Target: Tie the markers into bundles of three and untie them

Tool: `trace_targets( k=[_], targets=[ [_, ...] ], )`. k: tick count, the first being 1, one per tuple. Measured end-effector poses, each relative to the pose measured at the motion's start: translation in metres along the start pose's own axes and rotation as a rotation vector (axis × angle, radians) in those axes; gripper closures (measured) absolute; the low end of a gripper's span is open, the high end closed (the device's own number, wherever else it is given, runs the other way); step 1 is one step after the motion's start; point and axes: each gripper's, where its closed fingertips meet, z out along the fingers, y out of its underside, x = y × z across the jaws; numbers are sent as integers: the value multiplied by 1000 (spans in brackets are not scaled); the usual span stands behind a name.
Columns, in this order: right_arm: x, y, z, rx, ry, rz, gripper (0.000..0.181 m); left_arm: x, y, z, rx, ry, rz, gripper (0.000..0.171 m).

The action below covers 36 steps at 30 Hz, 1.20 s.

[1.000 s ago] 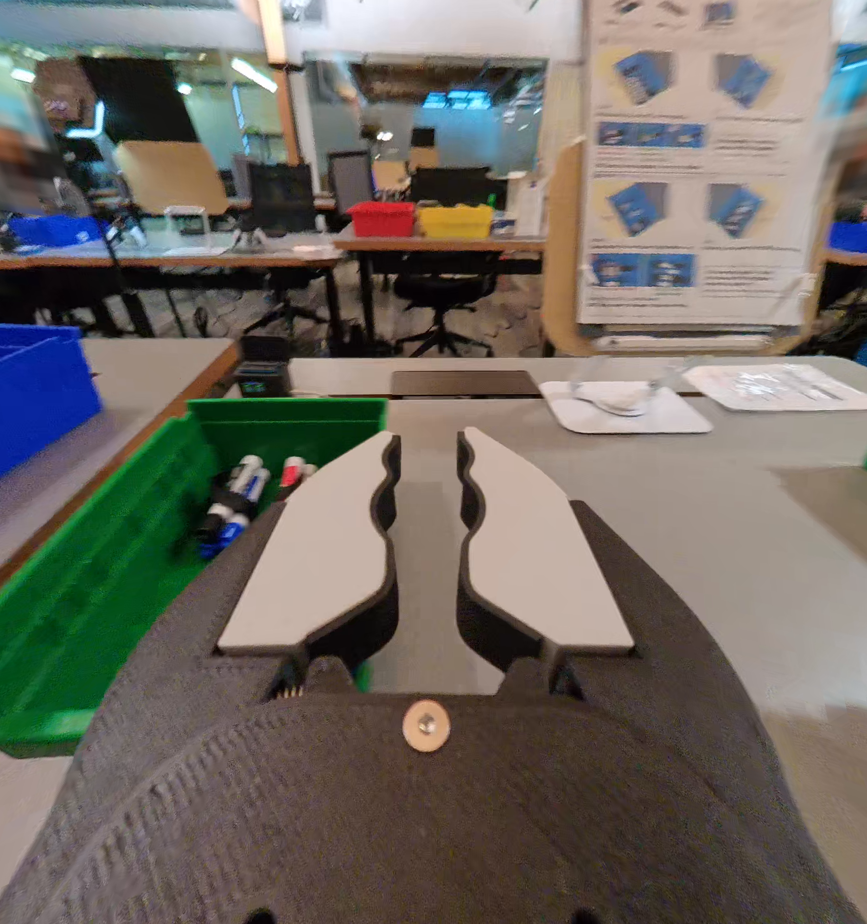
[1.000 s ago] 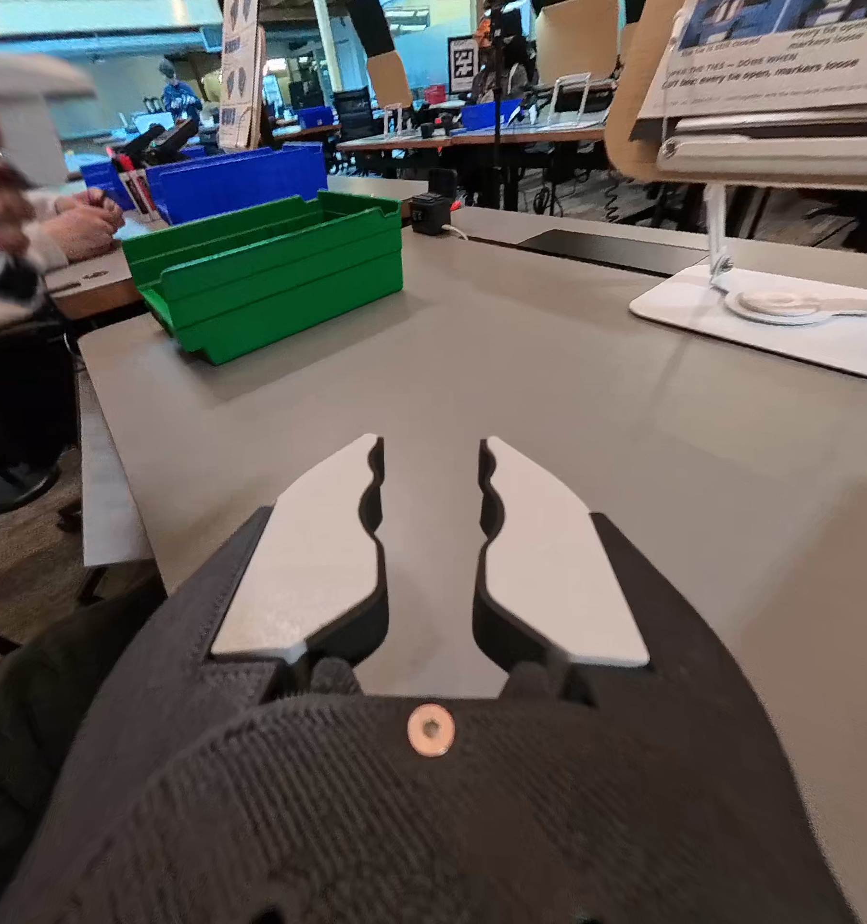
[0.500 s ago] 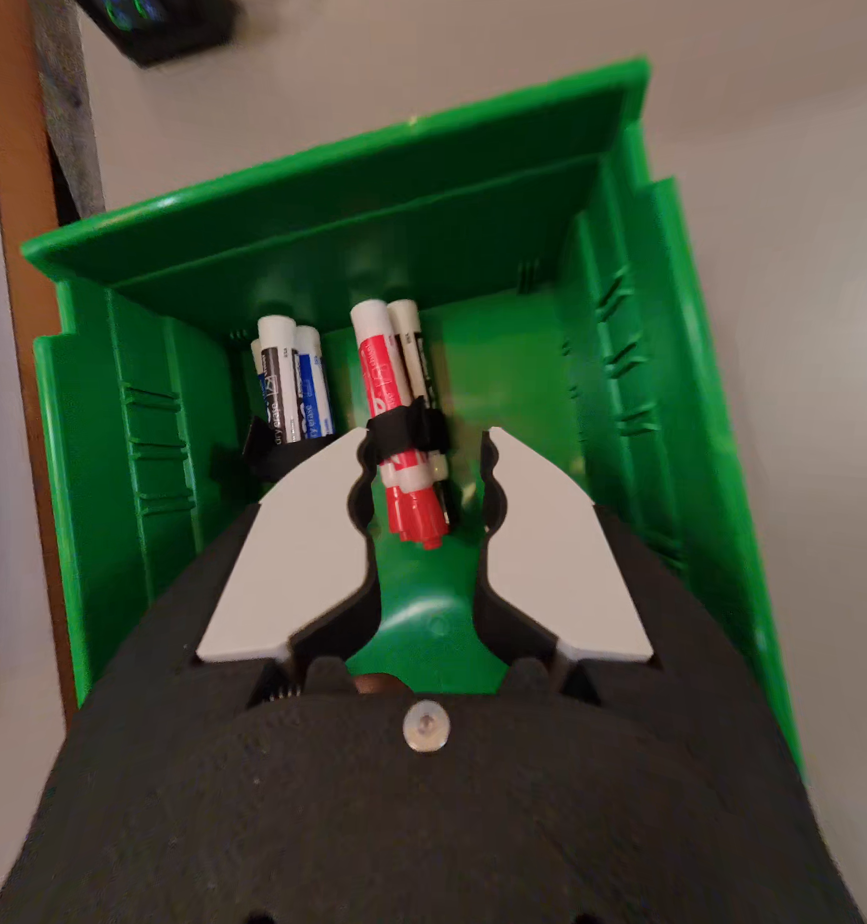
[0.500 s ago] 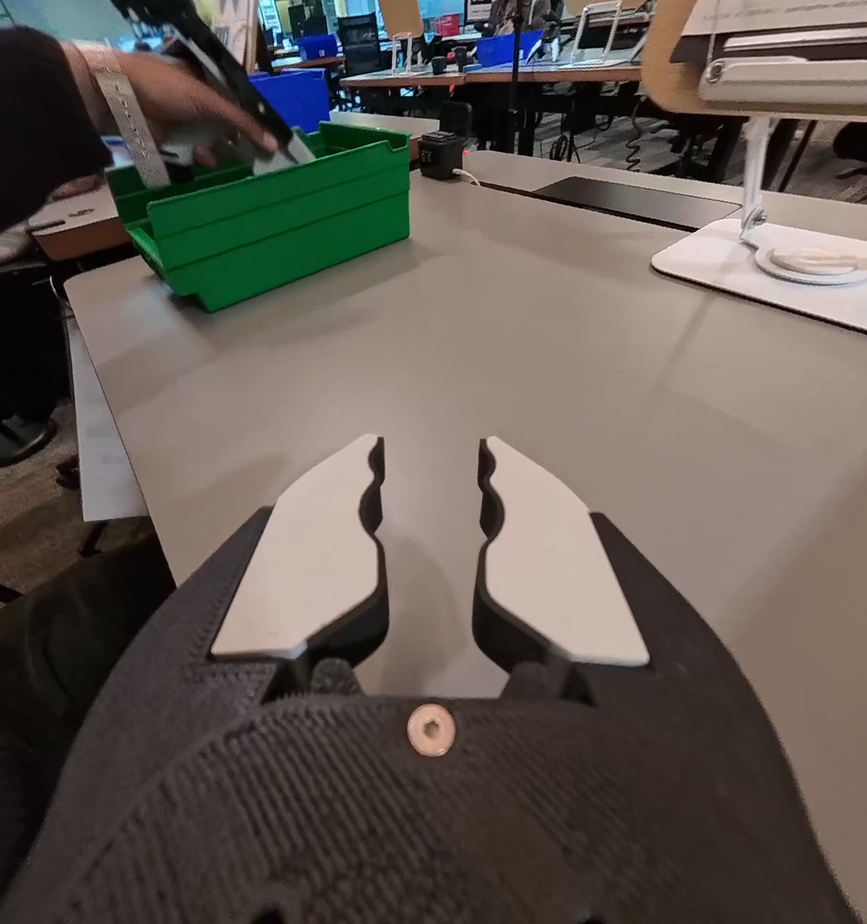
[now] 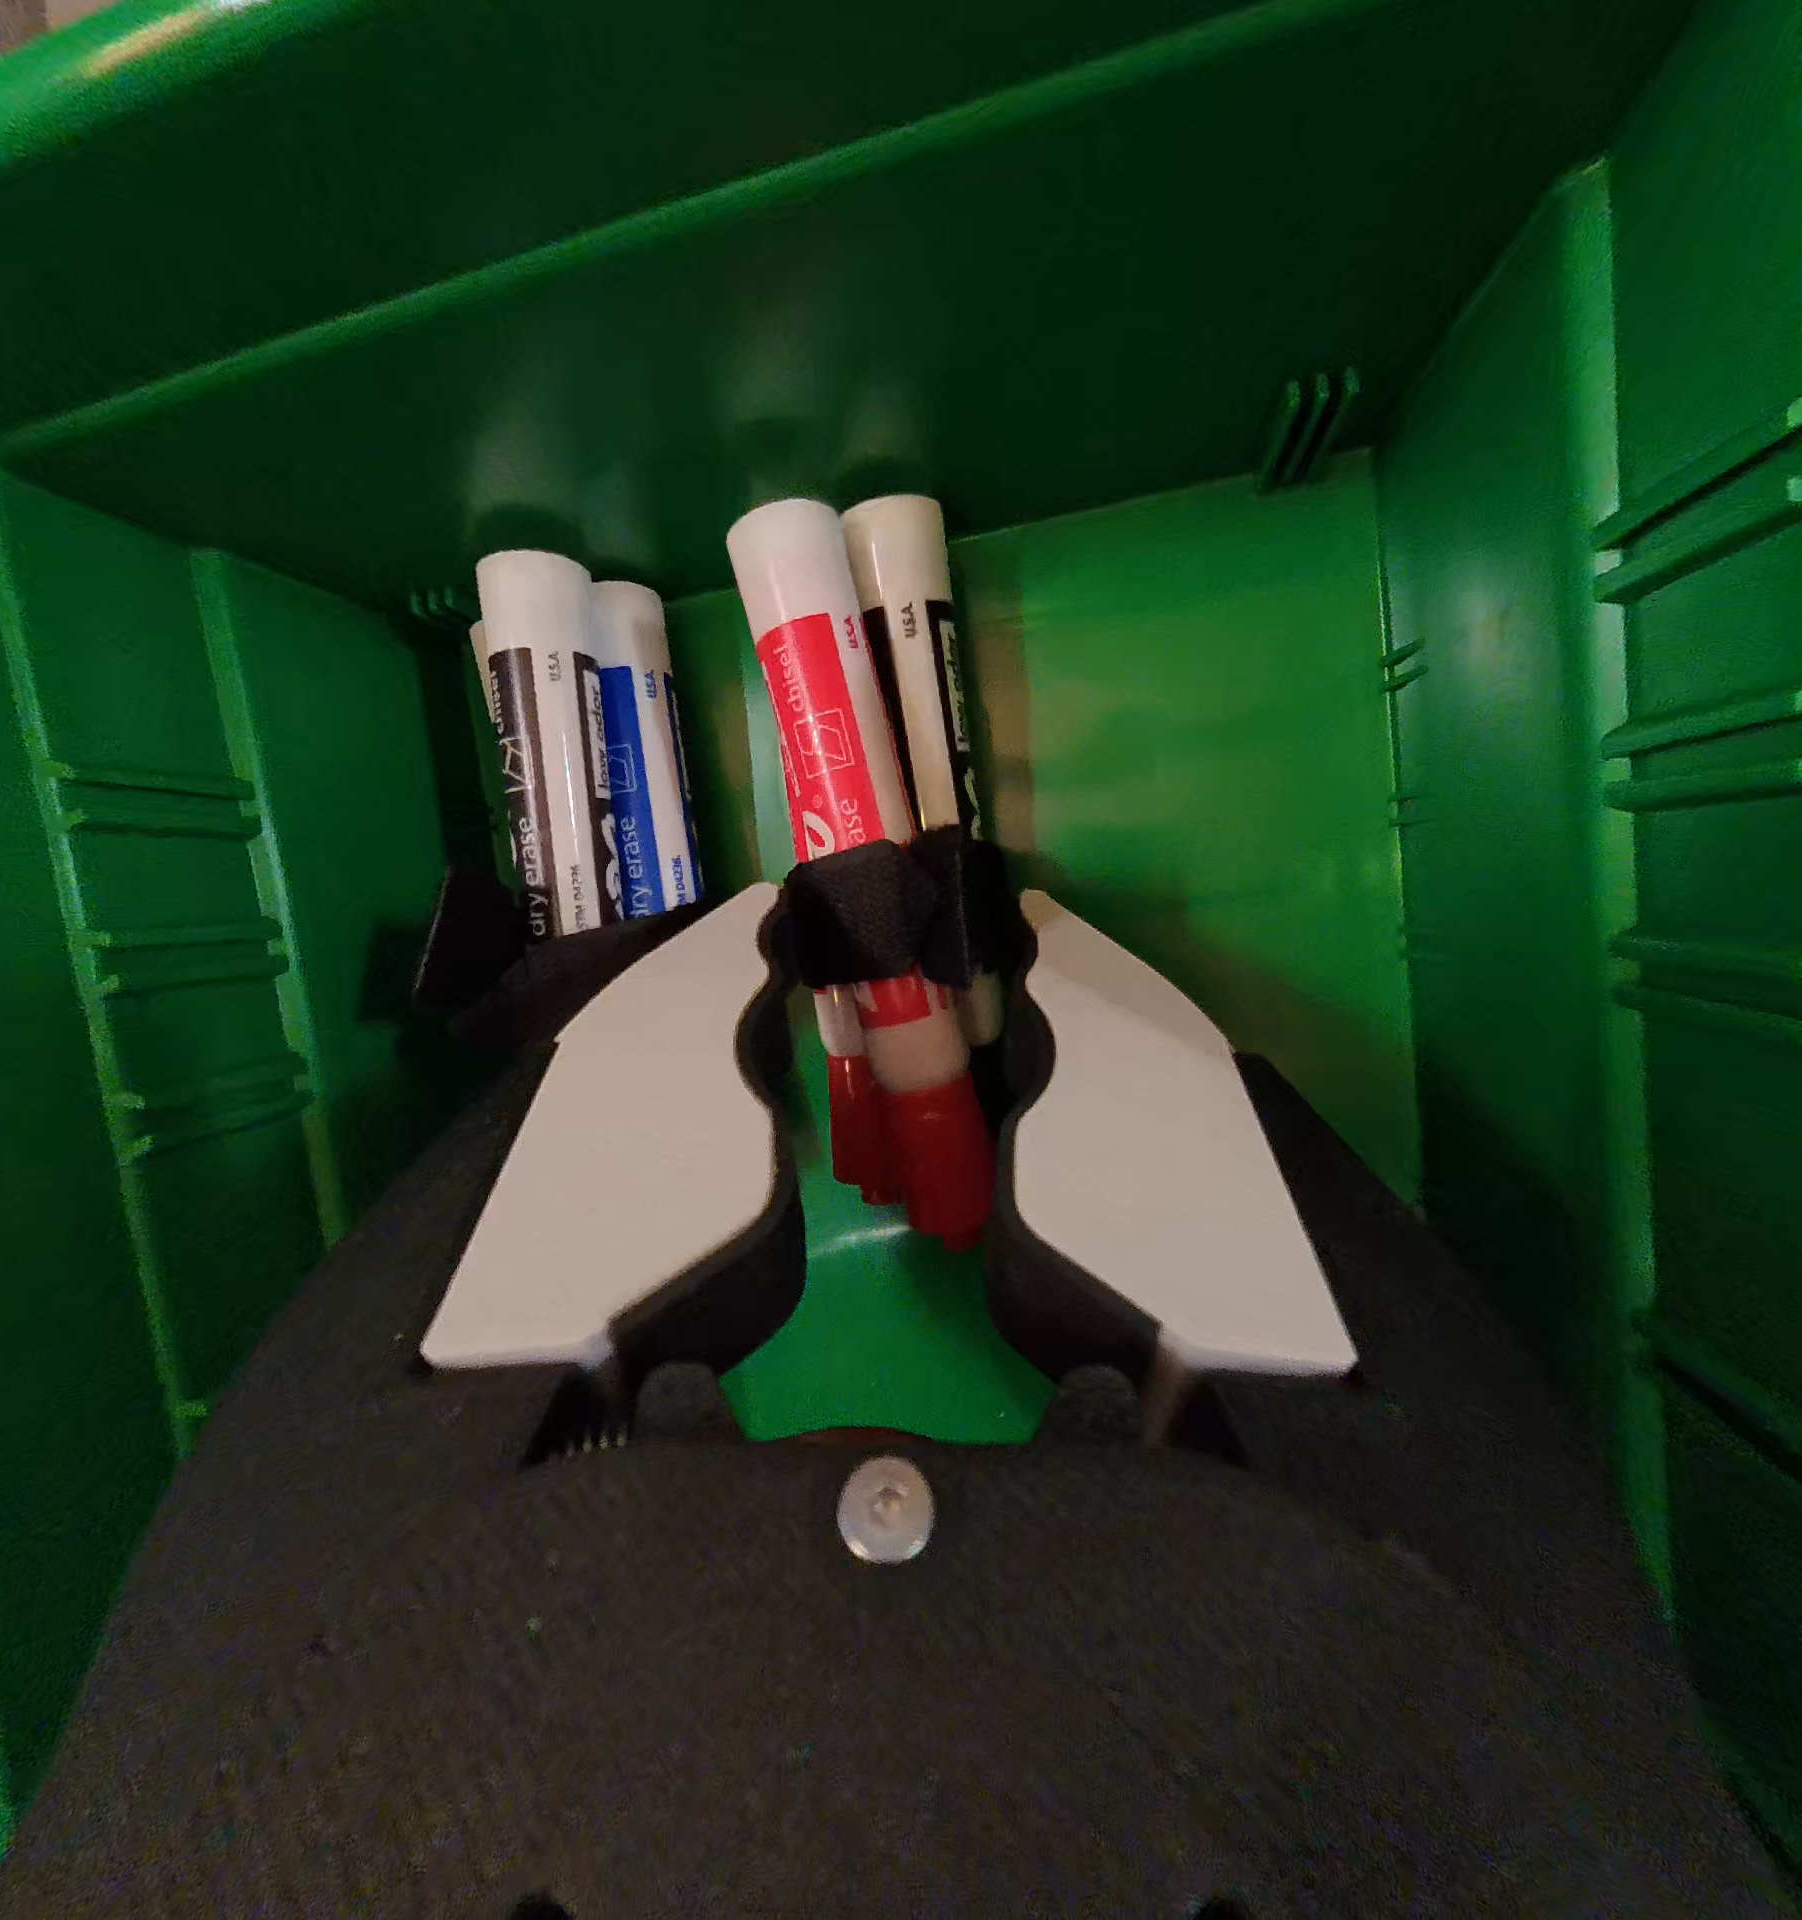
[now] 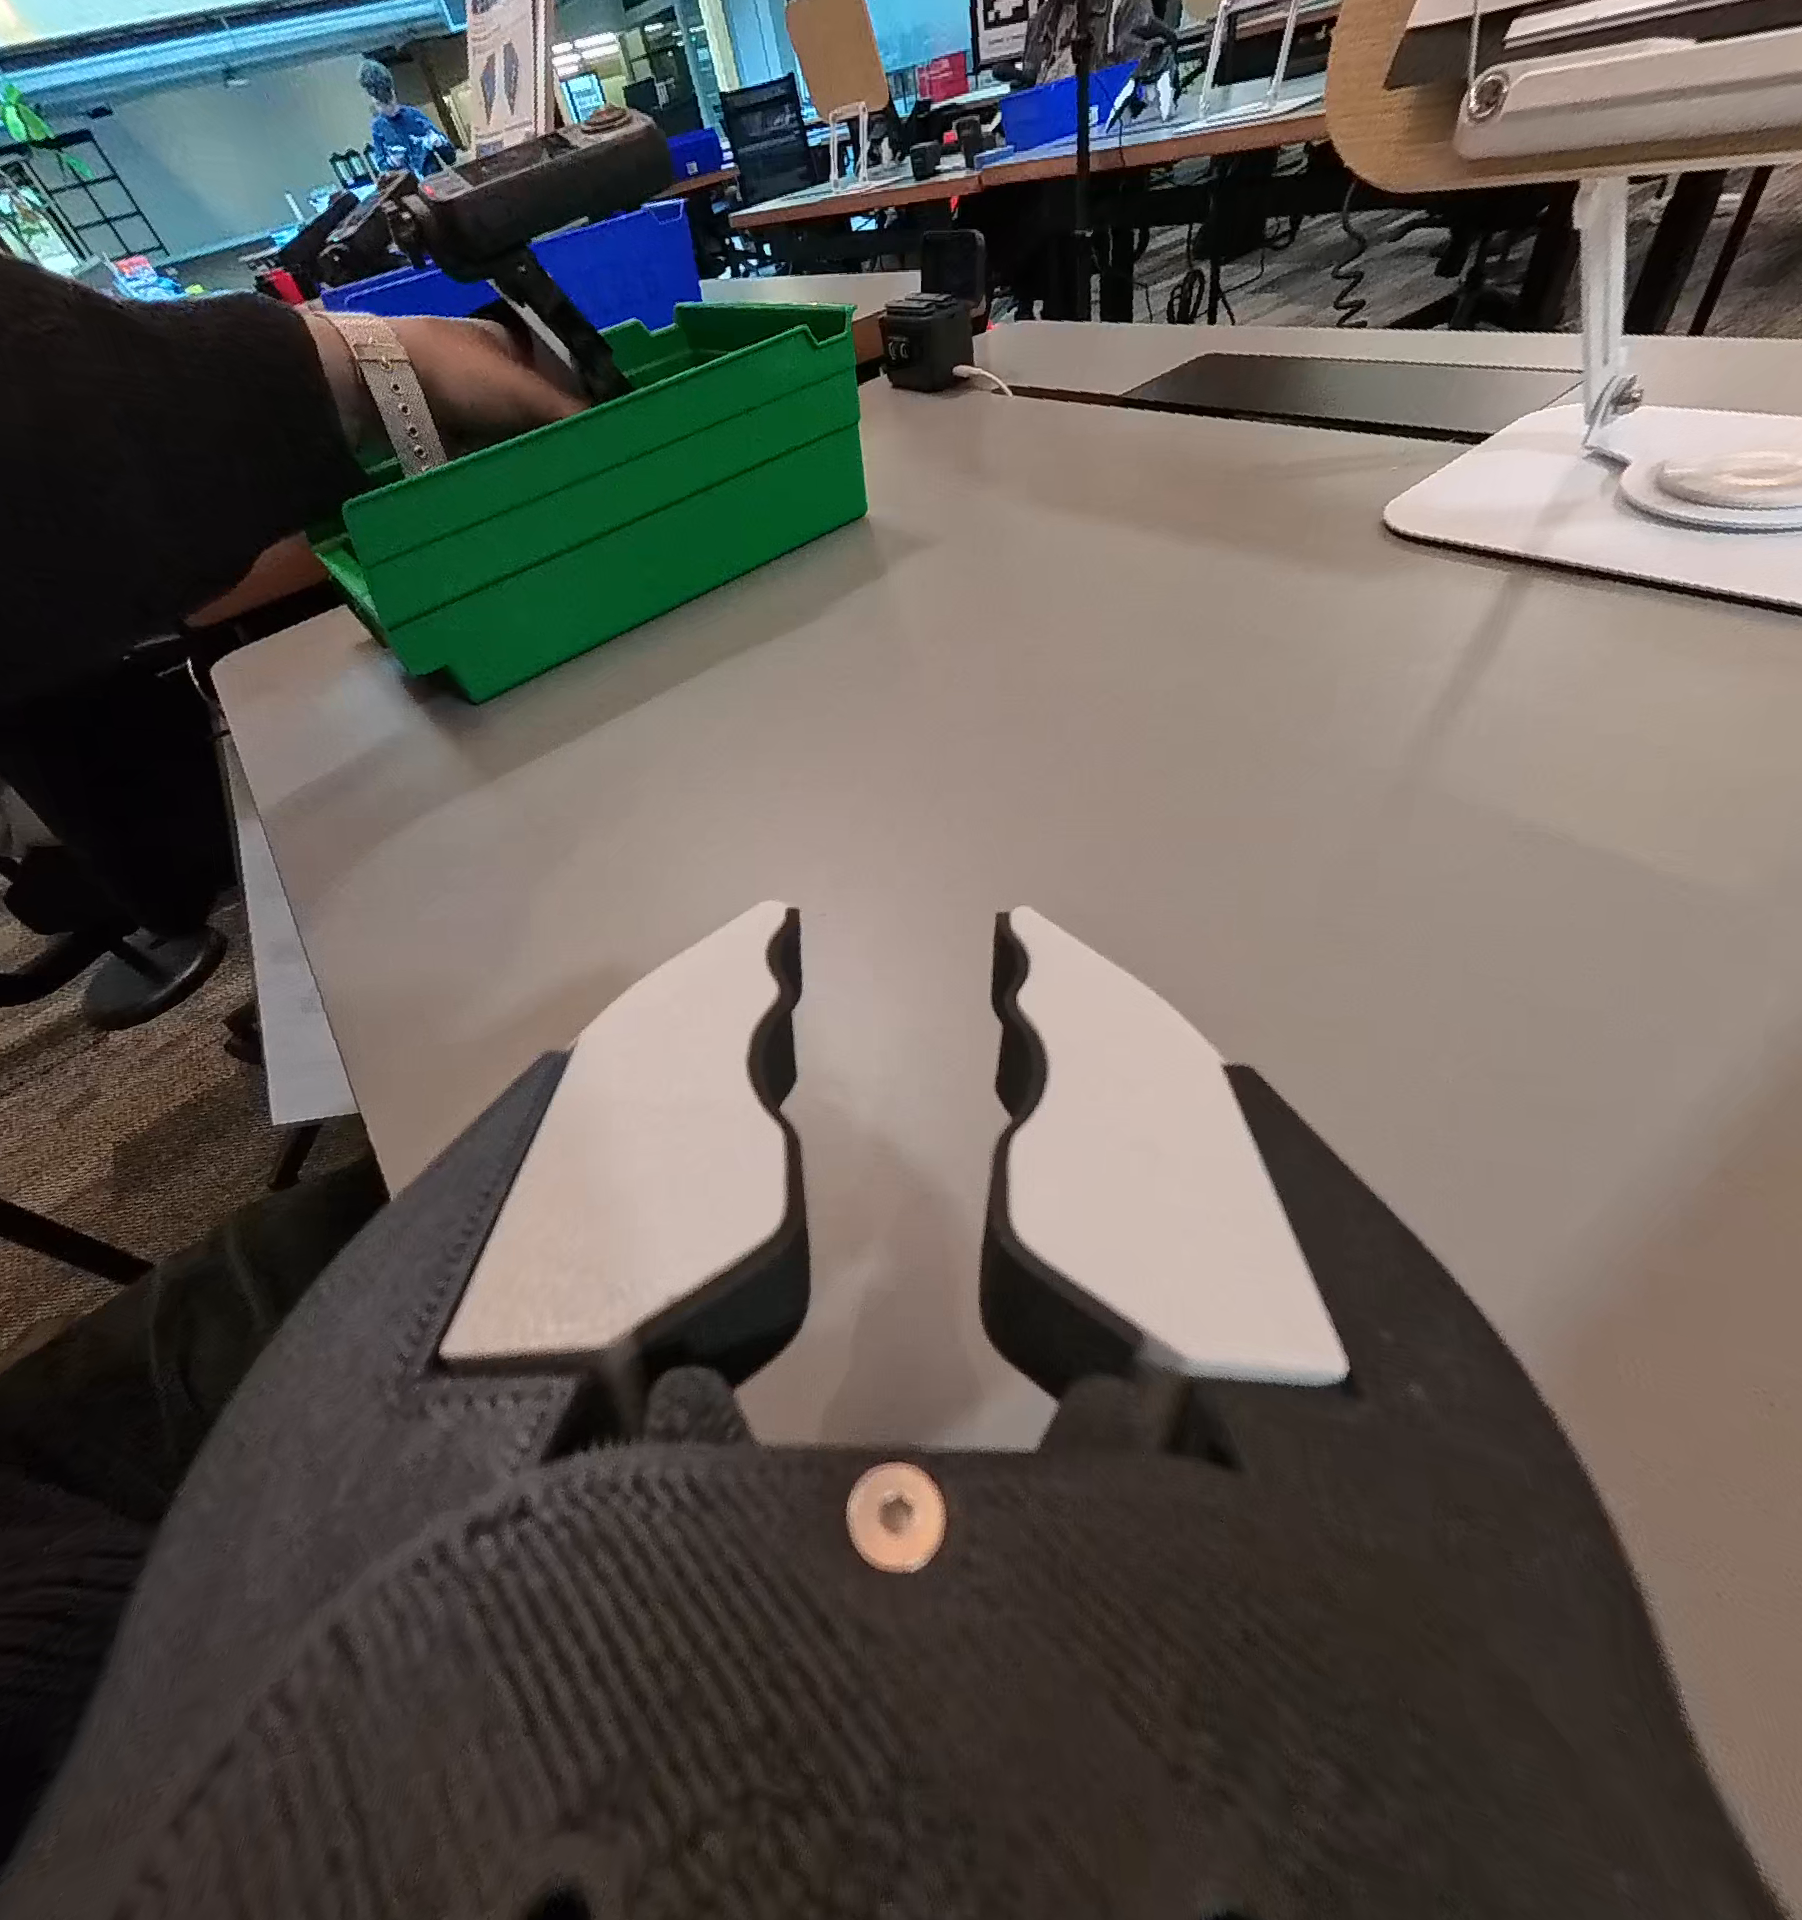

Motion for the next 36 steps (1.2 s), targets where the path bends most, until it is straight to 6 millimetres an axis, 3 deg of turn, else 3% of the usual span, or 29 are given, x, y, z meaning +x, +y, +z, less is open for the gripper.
trace_targets(
  k=[10, 16, 18, 19, 29, 32, 36],
  targets=[
    [-5, 1, -1, -7, -14, 0, 145, 1, 9, -4, 21, 19, 18, 130],
    [-5, 2, 0, -14, -10, -7, 145, -2, -3, -11, 97, -9, 19, 129],
    [-5, 3, 0, -19, -11, -1, 145, -2, -7, -14, 105, -8, 27, 138],
    [-5, 3, 1, -19, -12, 3, 145, -4, -8, -15, 109, -12, 29, 152],
    [-1, 3, 0, -14, -11, 41, 145, -11, -9, -18, 136, -31, 23, 166],
    [-1, 3, 0, -15, -12, 40, 145, -17, -11, -26, 159, -49, 19, 166],
    [-2, 3, 0, -17, -12, 29, 145, -17, -16, -54, 176, -13, 49, 165]
  ],
)
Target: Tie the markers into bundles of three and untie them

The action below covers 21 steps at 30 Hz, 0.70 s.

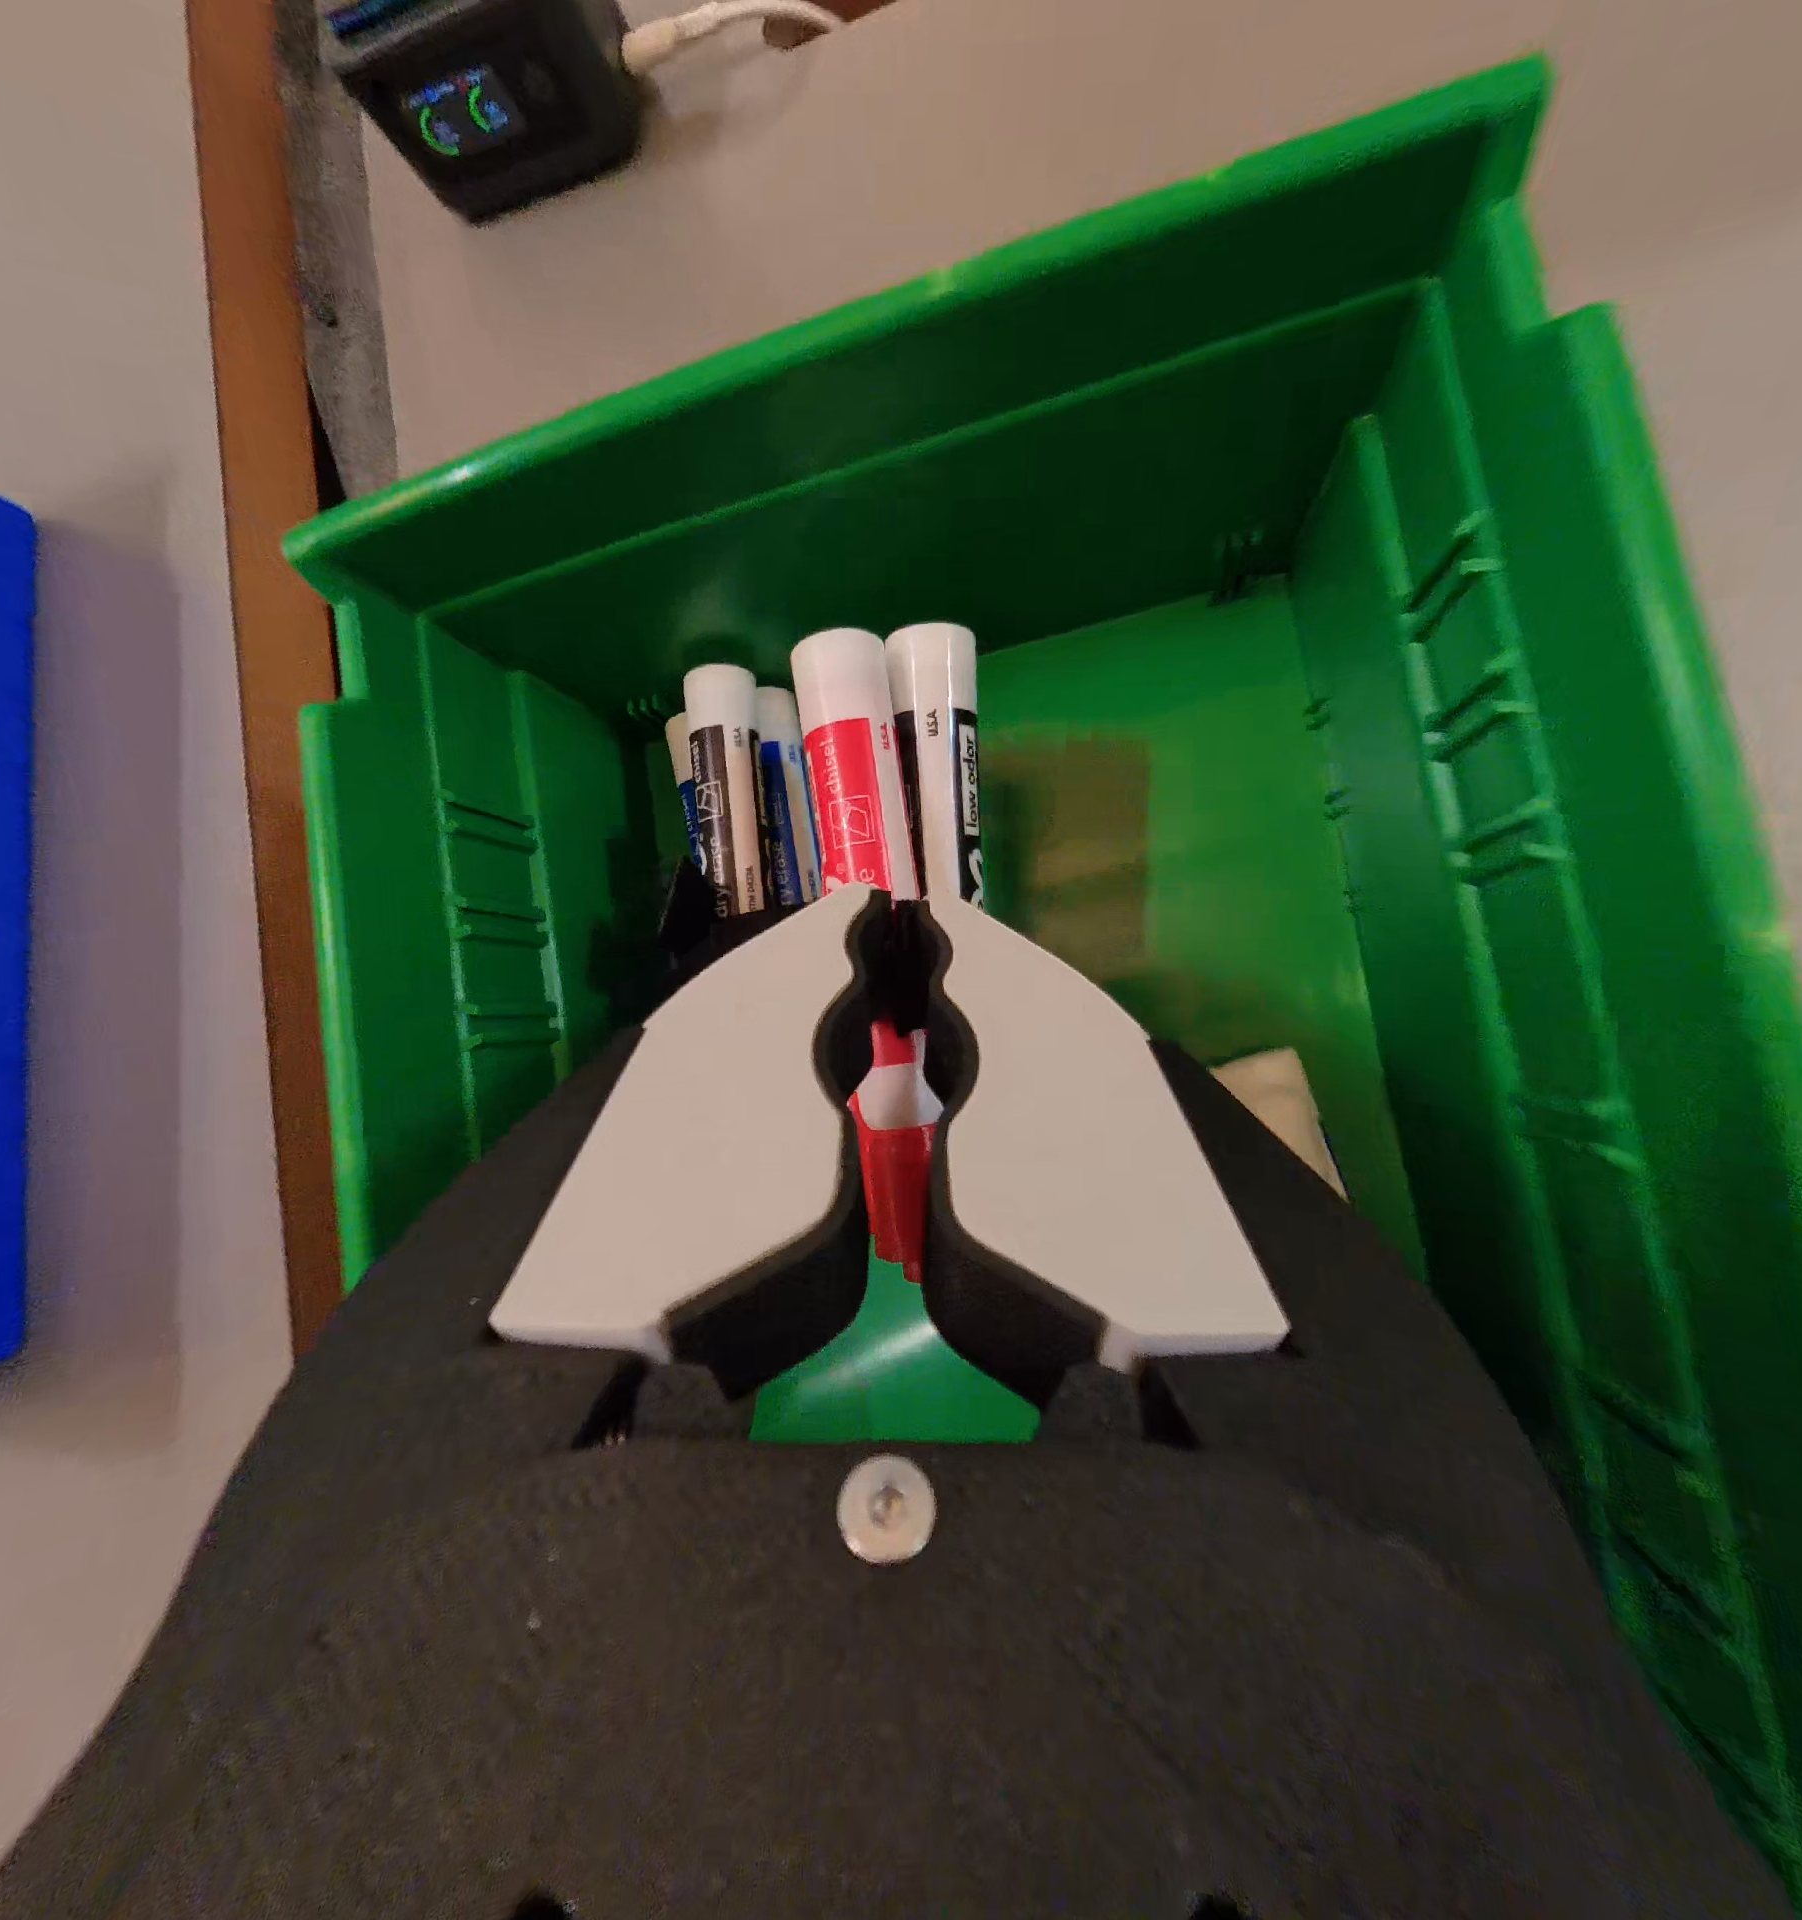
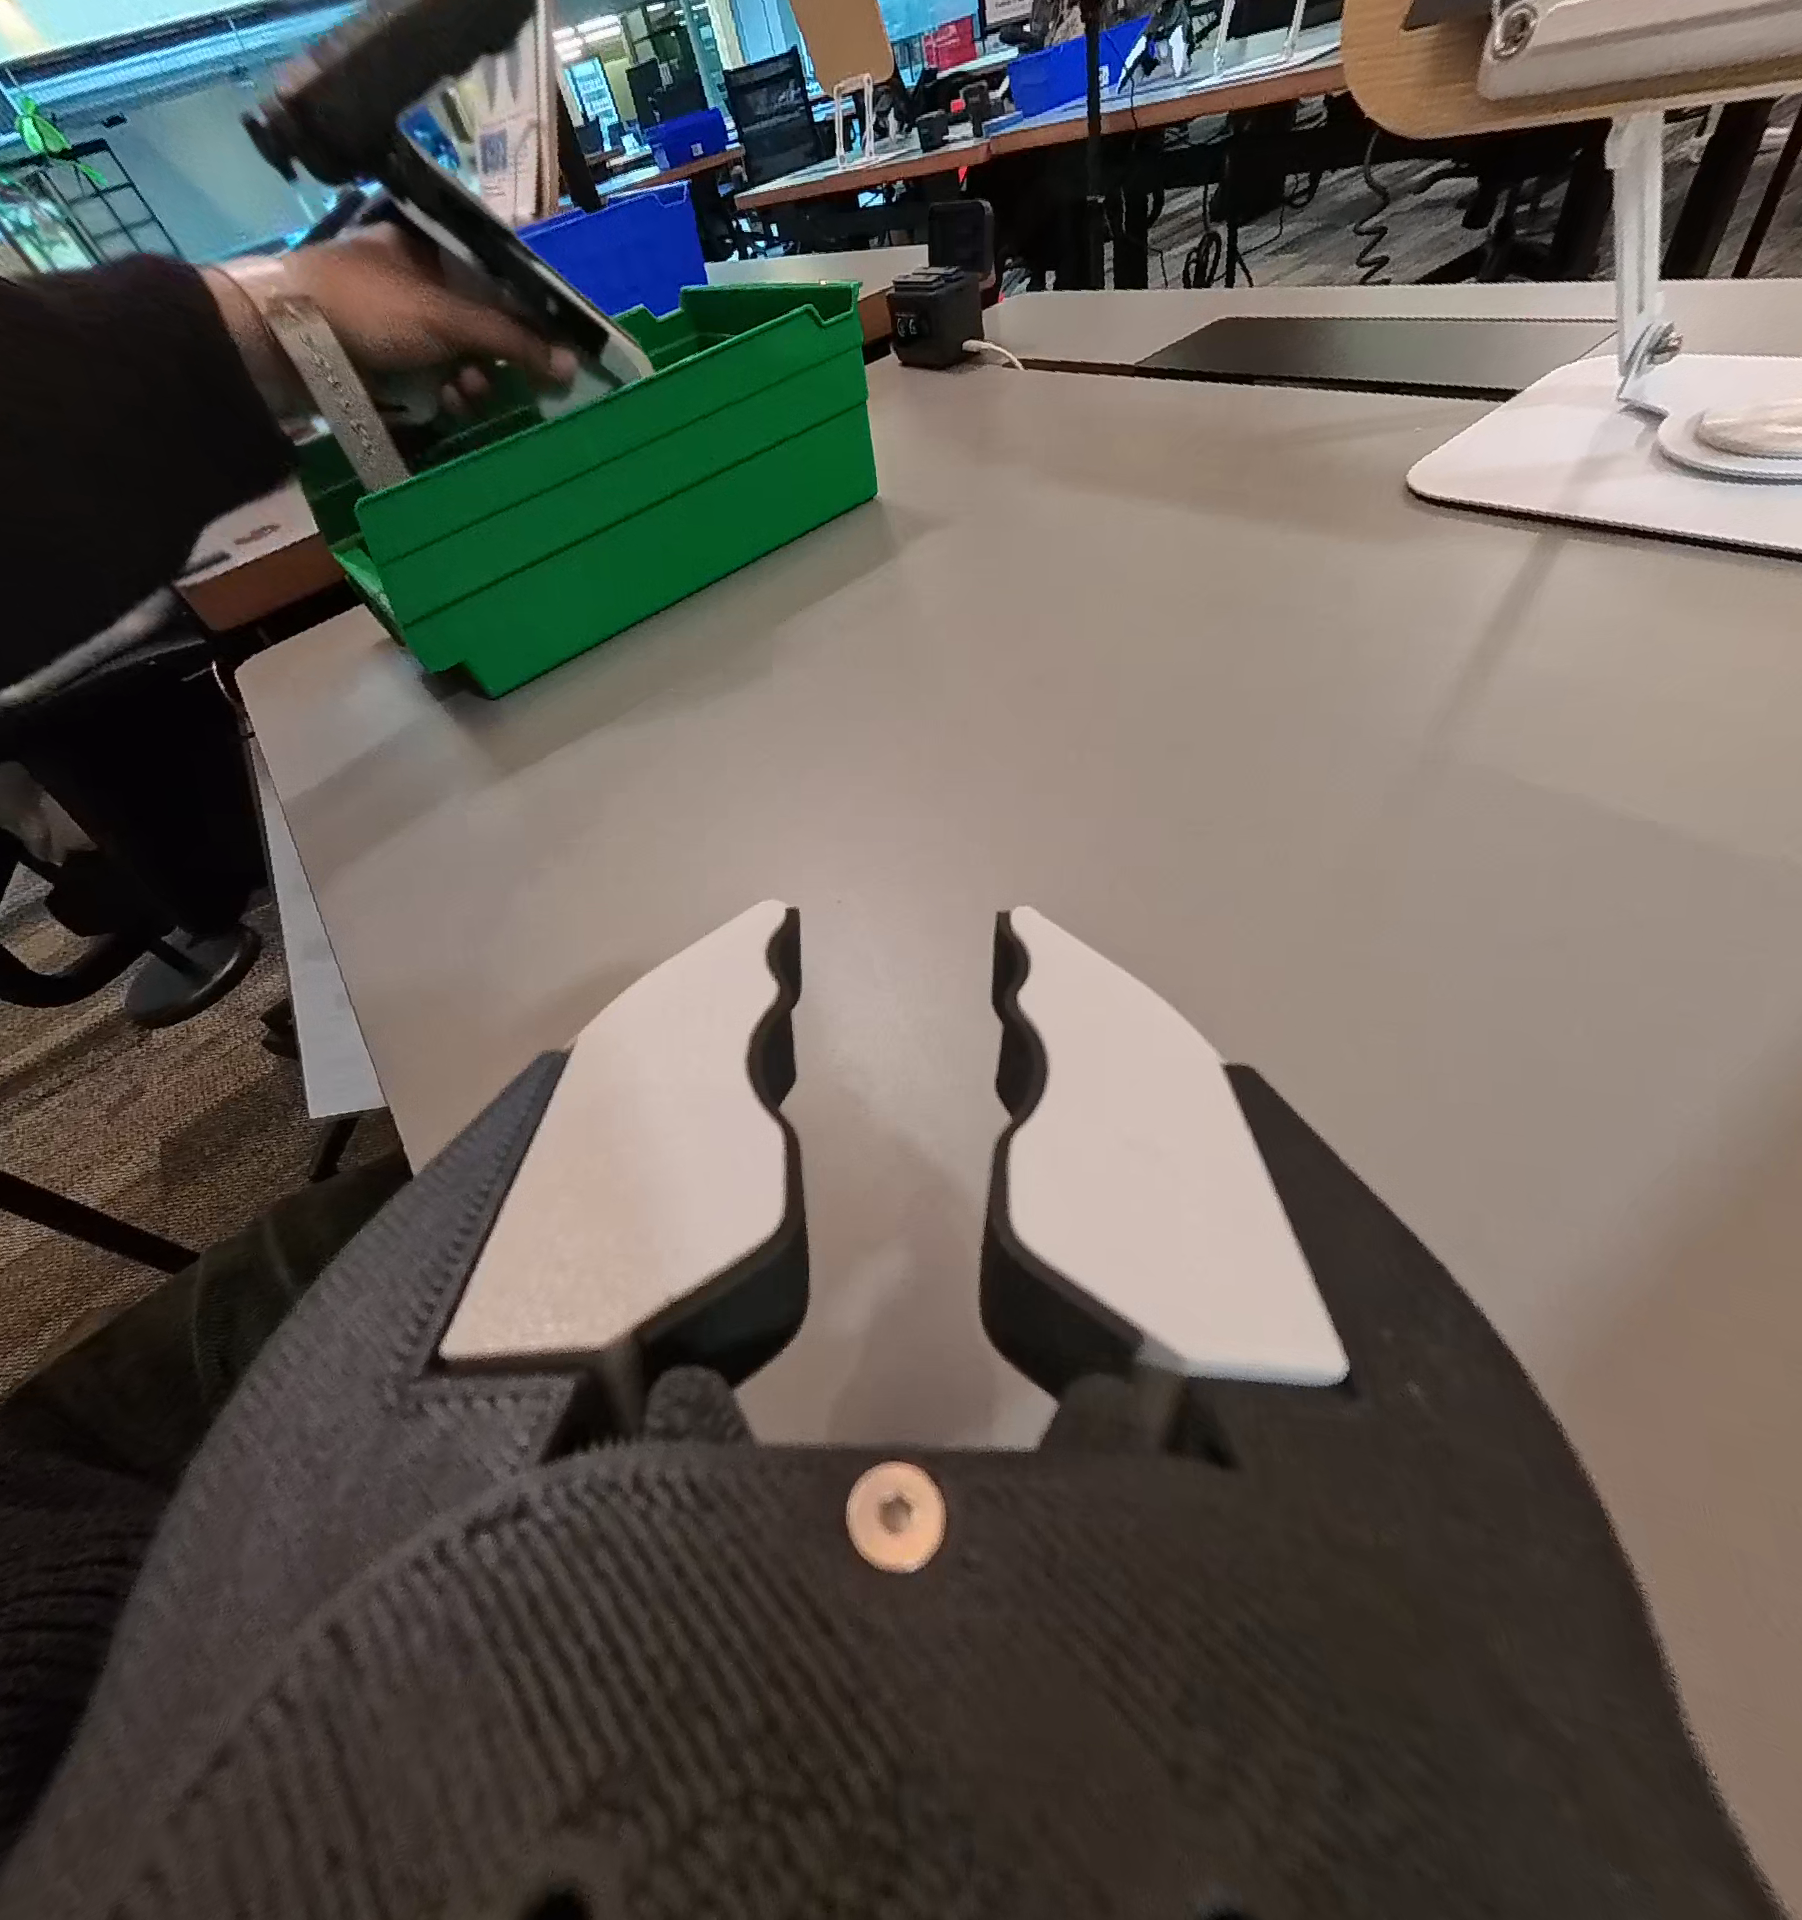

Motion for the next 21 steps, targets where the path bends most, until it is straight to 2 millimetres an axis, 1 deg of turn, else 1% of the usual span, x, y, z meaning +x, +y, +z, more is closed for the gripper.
trace_targets(
  k=[3, 5, 7, 9, 11, 12, 13, 15, 16, 18, 21],
  targets=[
    [-1, -3, -2, 6, 2, -16, 145, 11, -14, -34, 30, 39, 95, 165],
    [1, -6, -4, 14, 11, -35, 145, 26, -27, -62, 66, 56, 185, 165],
    [5, -10, -8, 25, 24, -50, 145, 46, -43, -94, 113, 71, 263, 165],
    [9, -17, -13, 45, 36, -54, 145, 76, -61, -128, 174, 100, 342, 165],
    [11, -24, -19, 72, 36, -43, 146, 116, -73, -155, 219, 165, 425, 165],
    [10, -28, -22, 84, 26, -27, 147, 137, -76, -166, 240, 198, 455, 165],
    [8, -33, -25, 99, 2, -3, 149, 159, -78, -174, 262, 231, 483, 165],
    [-1, -42, -33, 137, -71, 51, 158, 206, -75, -184, 302, 307, 545, 164],
    [-4, -47, -38, 159, -96, 78, 159, 231, -71, -185, 319, 350, 574, 165],
    [-6, -54, -48, 190, -119, 114, 157, 280, -56, -183, 326, 448, 640, 165],
    [-5, -50, -65, 173, -113, 85, 151, 346, -27, -169, 303, 587, 716, 165]
  ],
)
